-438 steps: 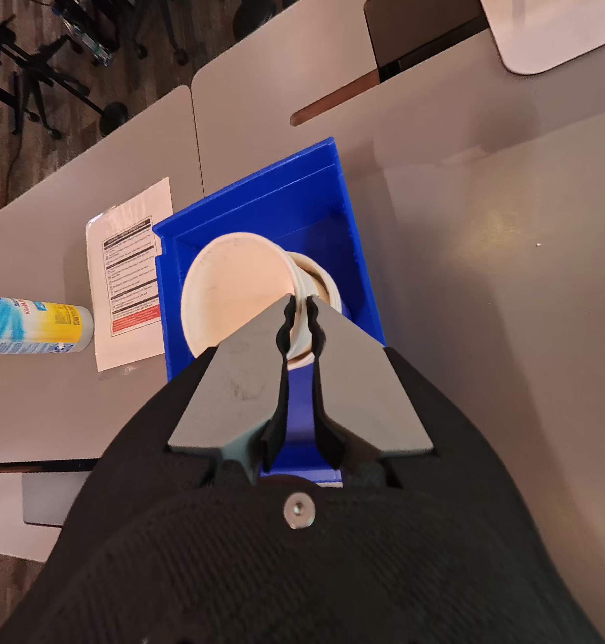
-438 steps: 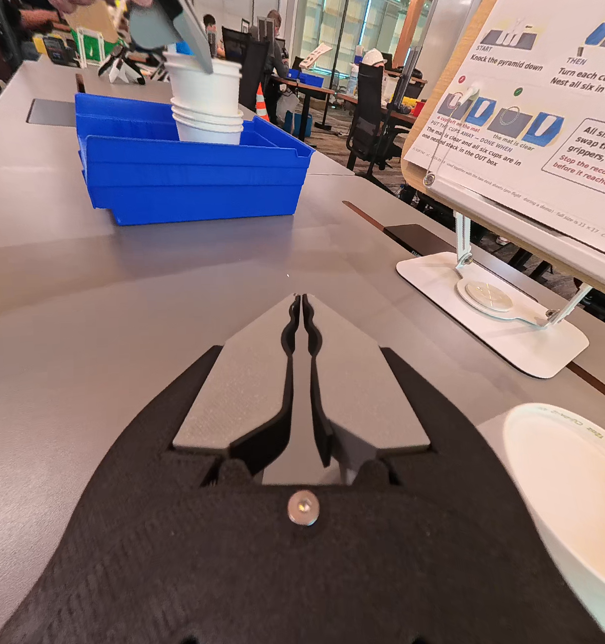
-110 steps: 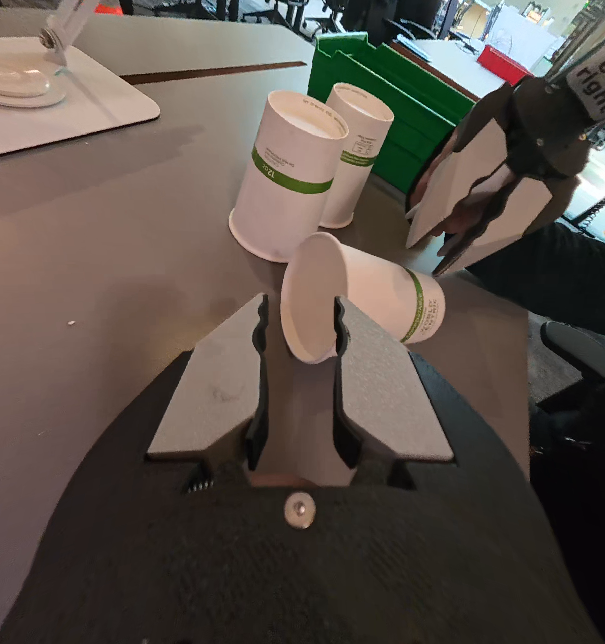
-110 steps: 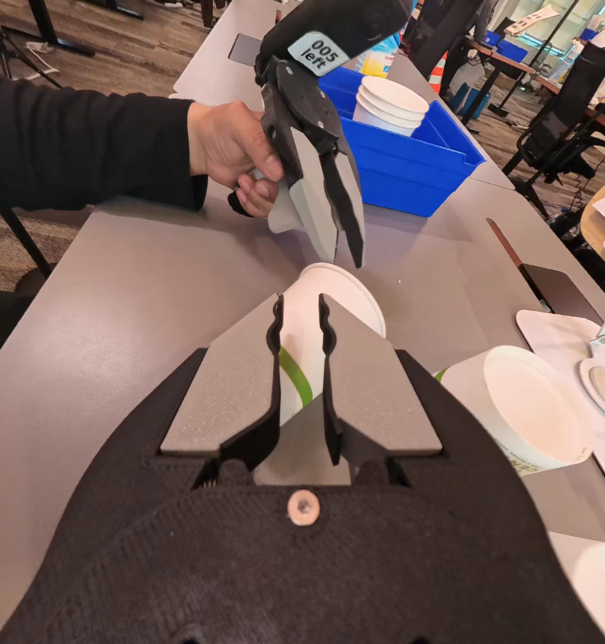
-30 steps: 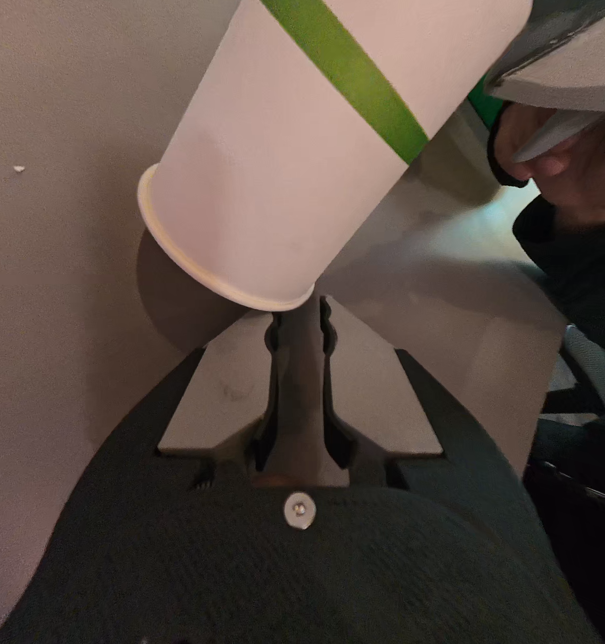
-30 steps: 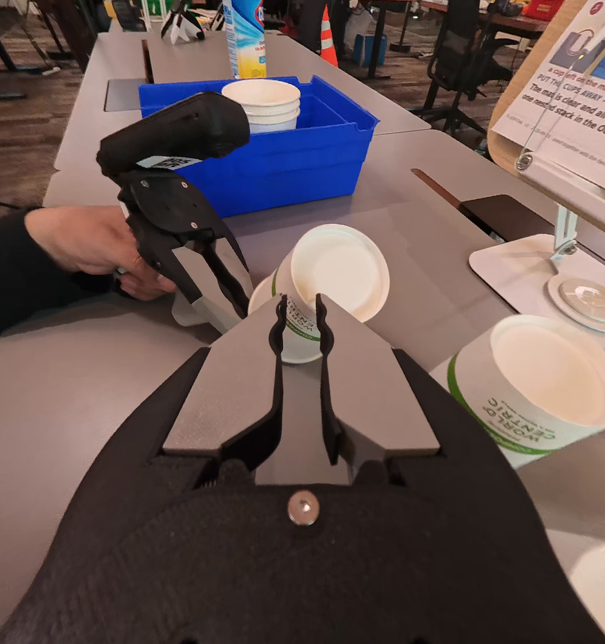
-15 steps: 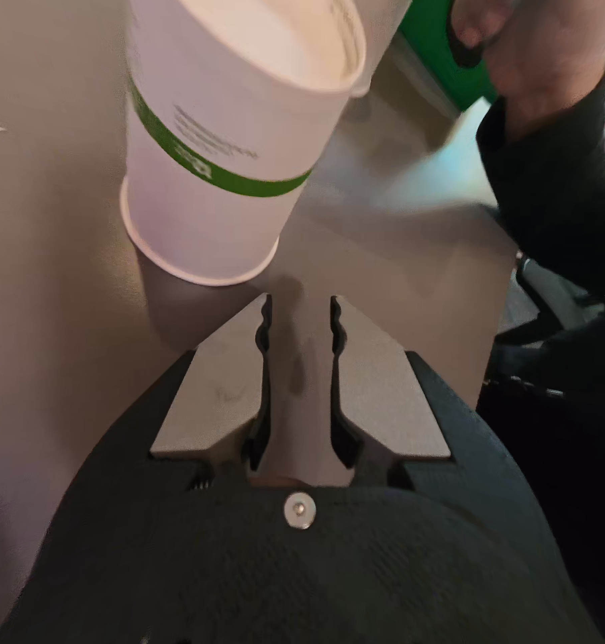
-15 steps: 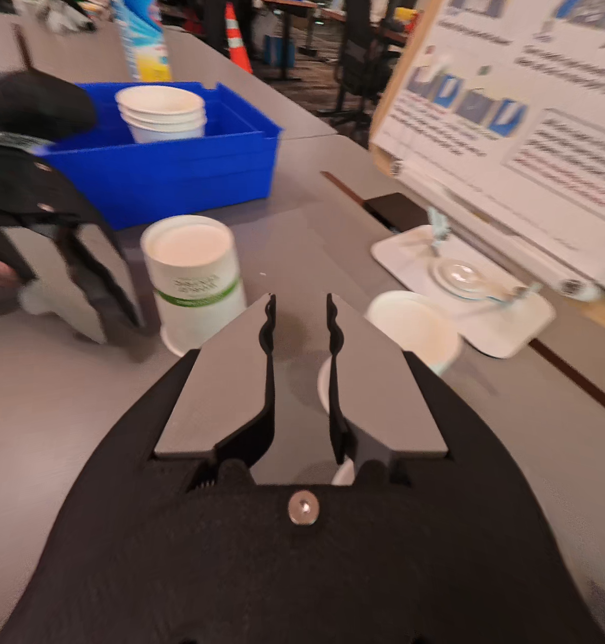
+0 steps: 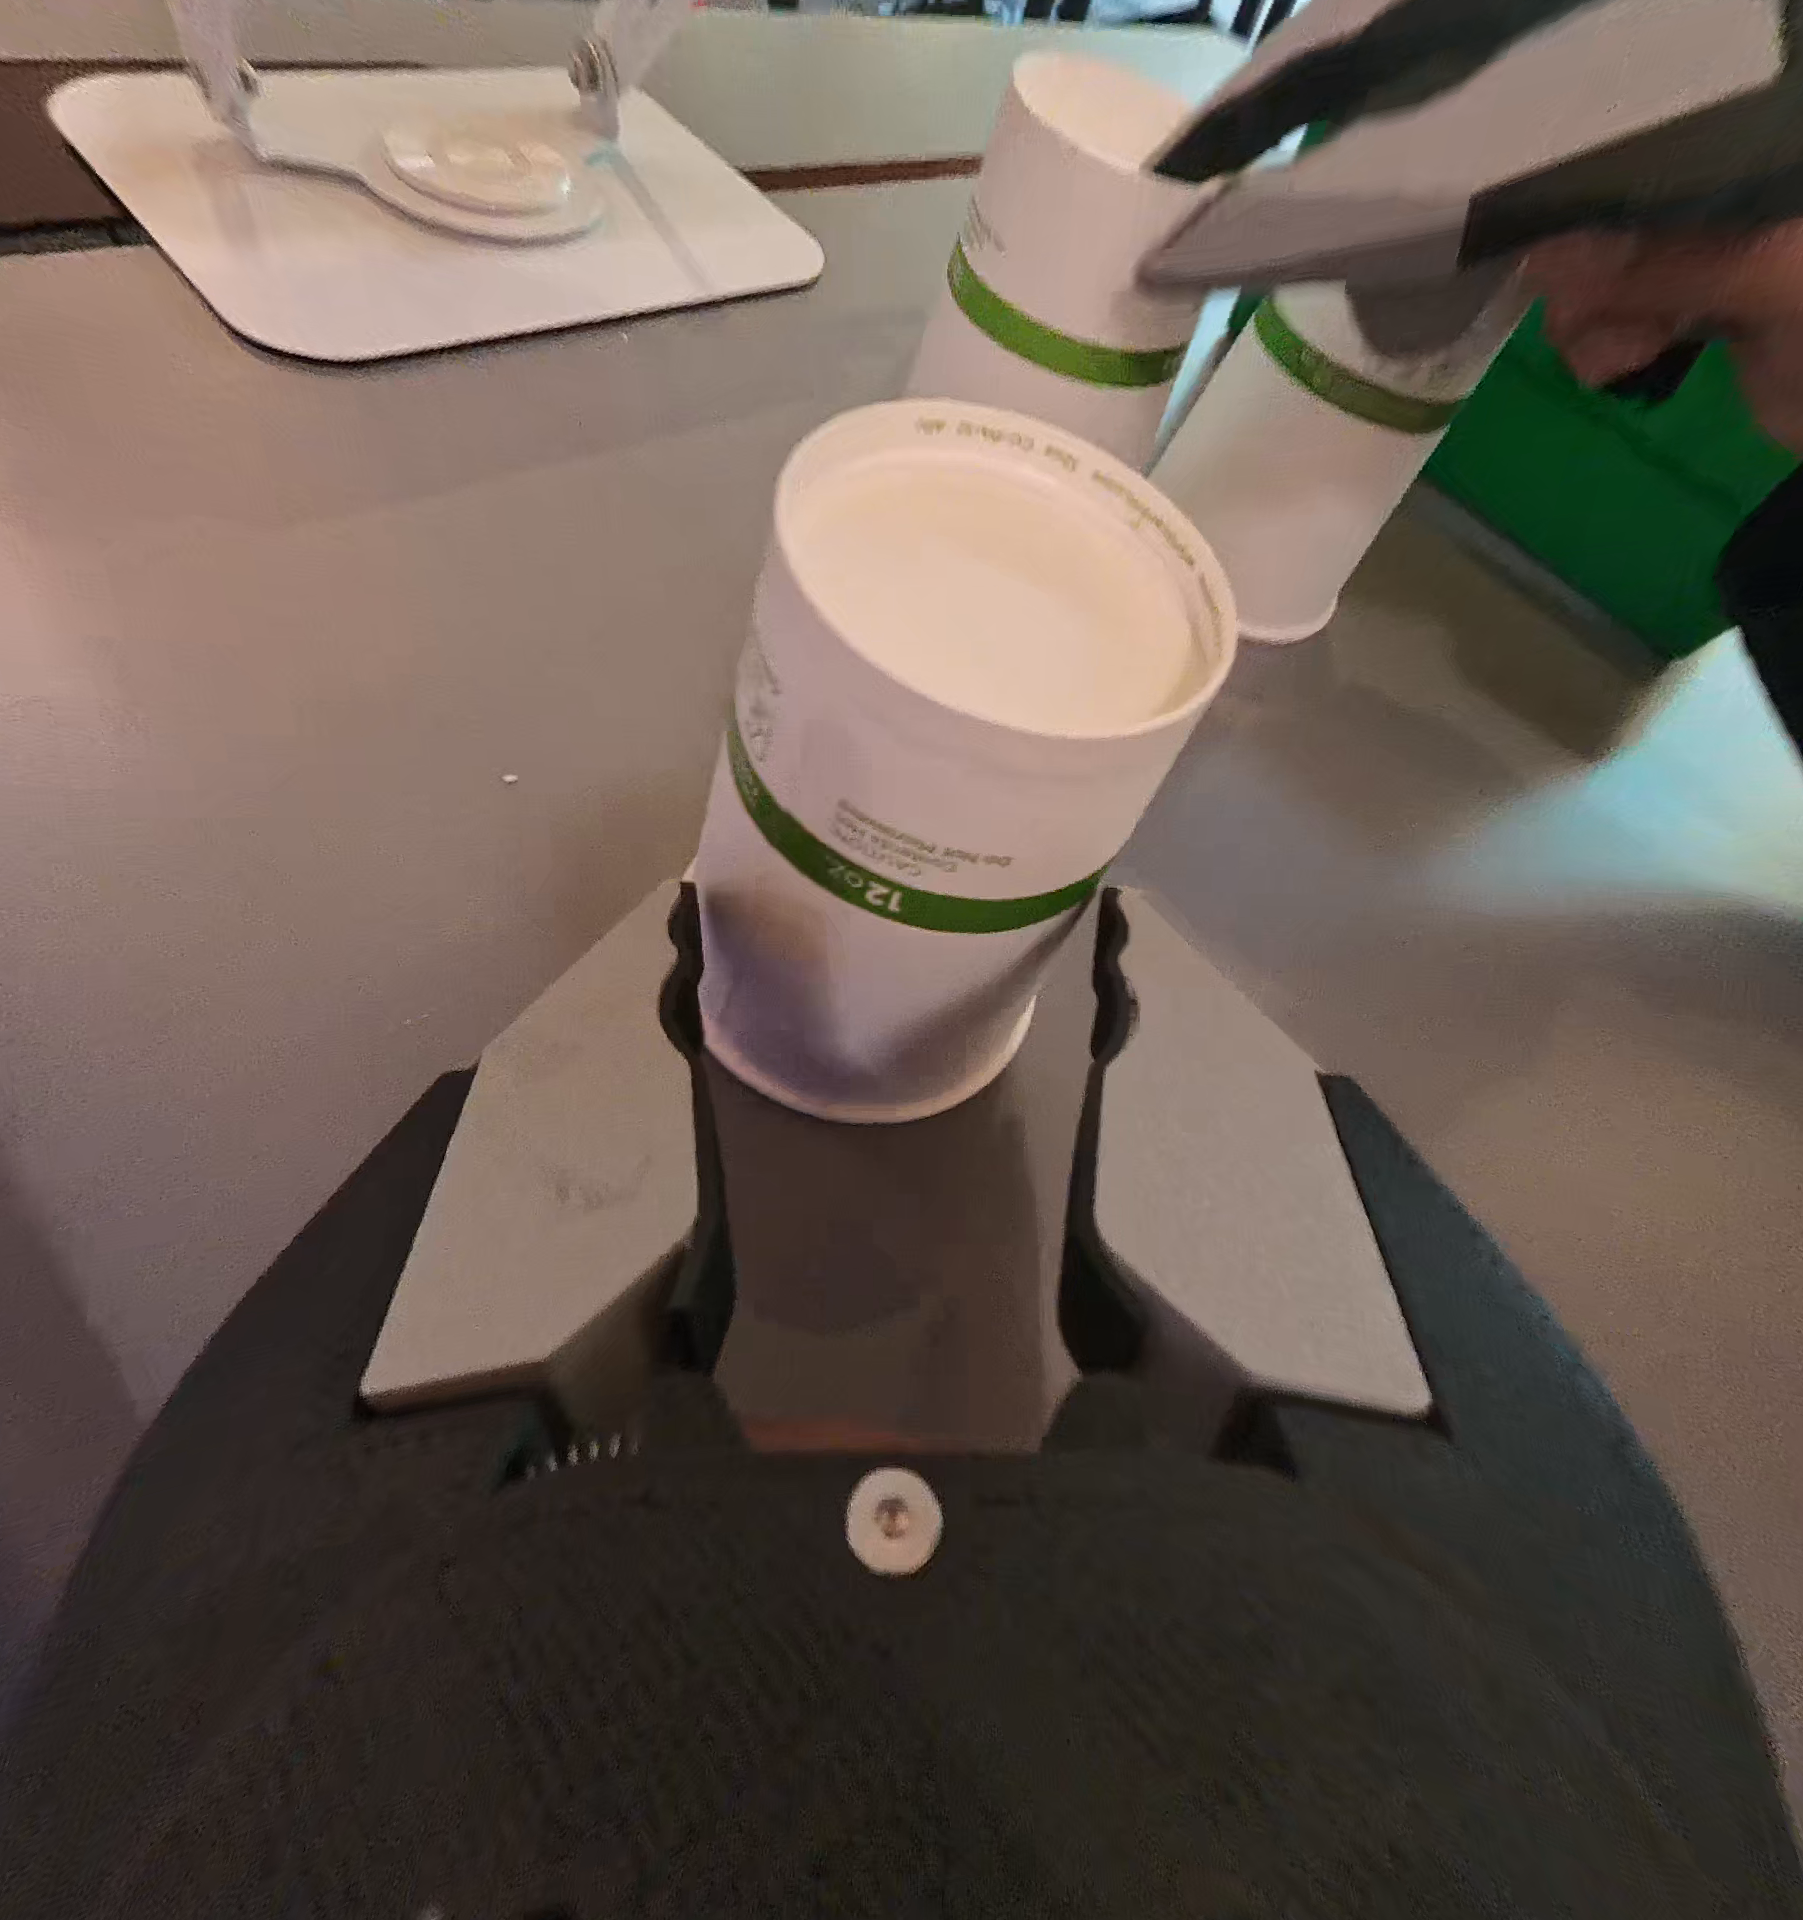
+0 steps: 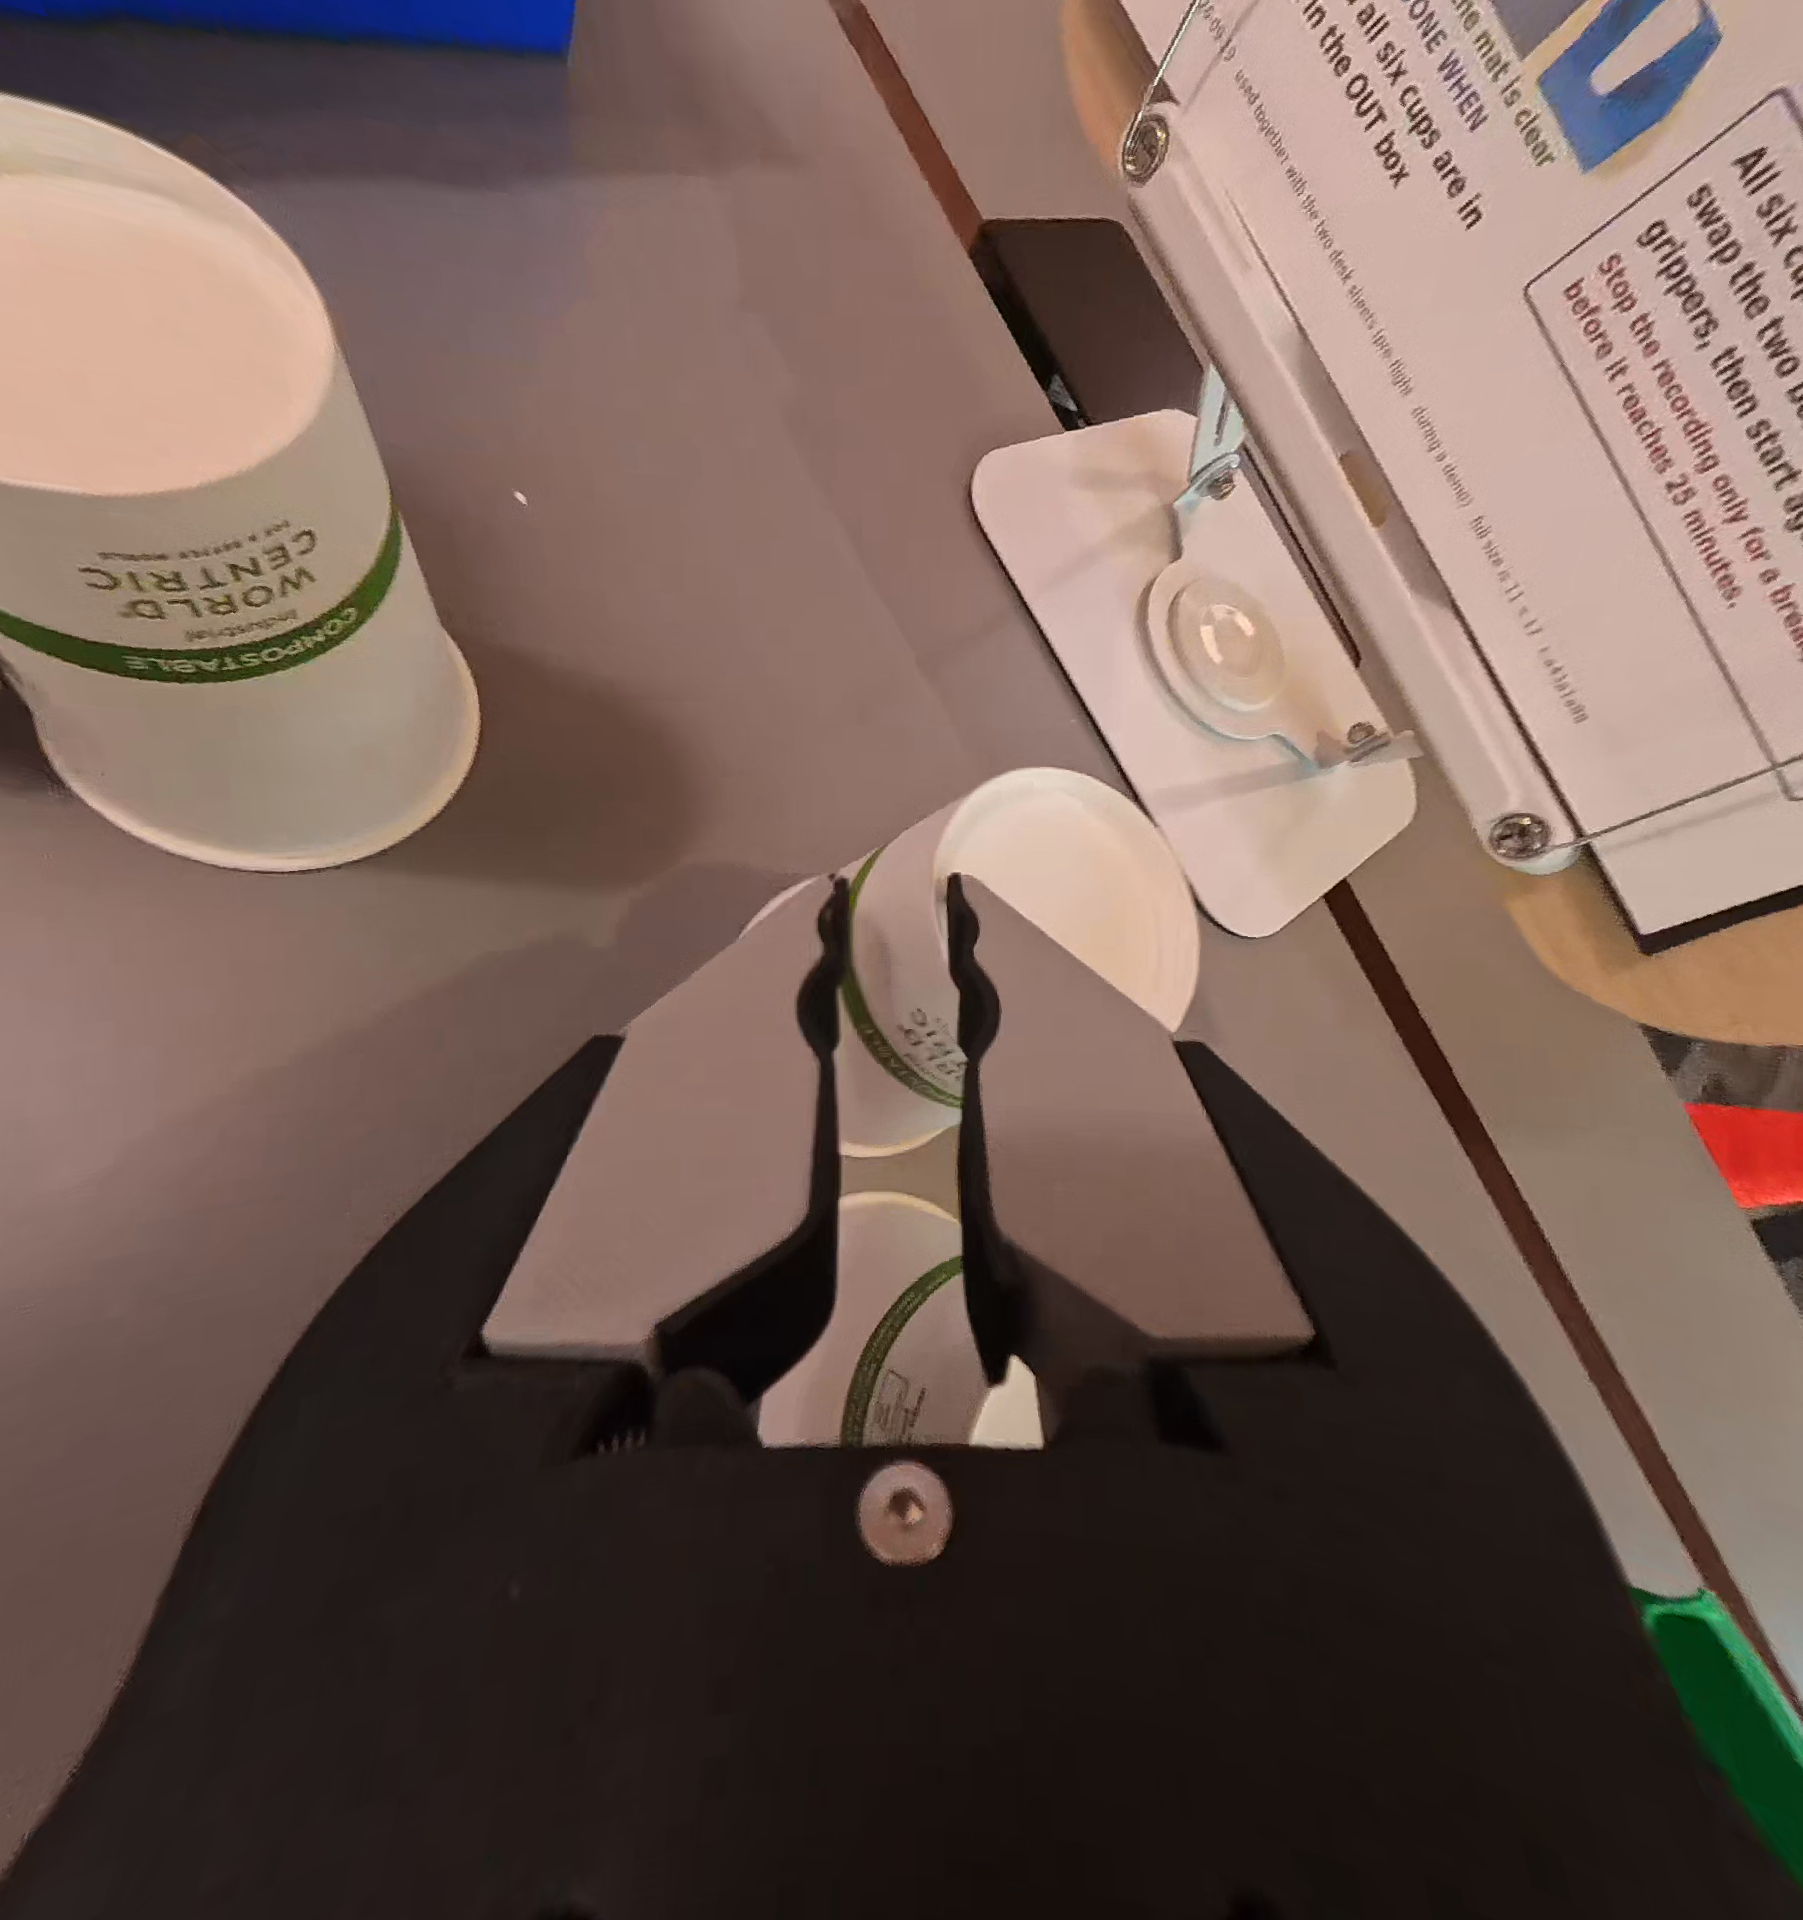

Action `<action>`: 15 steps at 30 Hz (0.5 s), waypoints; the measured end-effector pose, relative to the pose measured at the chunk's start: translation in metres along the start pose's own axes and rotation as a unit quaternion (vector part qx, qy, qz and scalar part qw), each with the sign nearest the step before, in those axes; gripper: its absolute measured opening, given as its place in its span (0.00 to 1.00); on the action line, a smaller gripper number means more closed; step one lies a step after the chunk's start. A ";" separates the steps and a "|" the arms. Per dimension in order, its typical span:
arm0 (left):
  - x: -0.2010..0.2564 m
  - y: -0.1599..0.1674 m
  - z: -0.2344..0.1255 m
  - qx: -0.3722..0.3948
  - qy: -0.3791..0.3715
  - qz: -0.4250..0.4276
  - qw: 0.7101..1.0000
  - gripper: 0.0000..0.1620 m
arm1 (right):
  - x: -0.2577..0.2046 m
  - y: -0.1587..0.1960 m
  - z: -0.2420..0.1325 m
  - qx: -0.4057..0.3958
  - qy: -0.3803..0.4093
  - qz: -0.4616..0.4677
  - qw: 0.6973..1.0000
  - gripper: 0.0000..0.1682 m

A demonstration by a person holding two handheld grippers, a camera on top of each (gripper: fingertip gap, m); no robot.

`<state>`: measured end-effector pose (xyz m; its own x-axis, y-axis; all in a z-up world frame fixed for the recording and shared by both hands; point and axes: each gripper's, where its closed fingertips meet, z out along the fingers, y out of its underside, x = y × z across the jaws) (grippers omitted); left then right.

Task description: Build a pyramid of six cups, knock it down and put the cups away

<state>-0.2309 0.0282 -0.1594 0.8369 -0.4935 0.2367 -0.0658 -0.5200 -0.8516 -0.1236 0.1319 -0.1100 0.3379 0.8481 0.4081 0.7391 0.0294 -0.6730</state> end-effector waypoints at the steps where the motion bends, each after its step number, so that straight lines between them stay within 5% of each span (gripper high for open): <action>1: 0.001 0.003 0.006 -0.010 -0.006 0.006 1.000 0.47 | 0.003 -0.001 0.000 -0.003 0.006 -0.007 1.000 0.03; 15: 0.007 -0.005 0.064 -0.063 0.006 0.048 0.997 0.49 | -0.035 -0.003 -0.025 -0.005 -0.155 -0.039 0.987 0.00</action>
<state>-0.1902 0.0717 -0.1836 0.8169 -0.5531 0.1633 -0.2135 -0.5531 -0.8053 -0.1225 0.0886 -0.1069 0.0861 0.9647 0.2488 0.7624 0.0969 -0.6398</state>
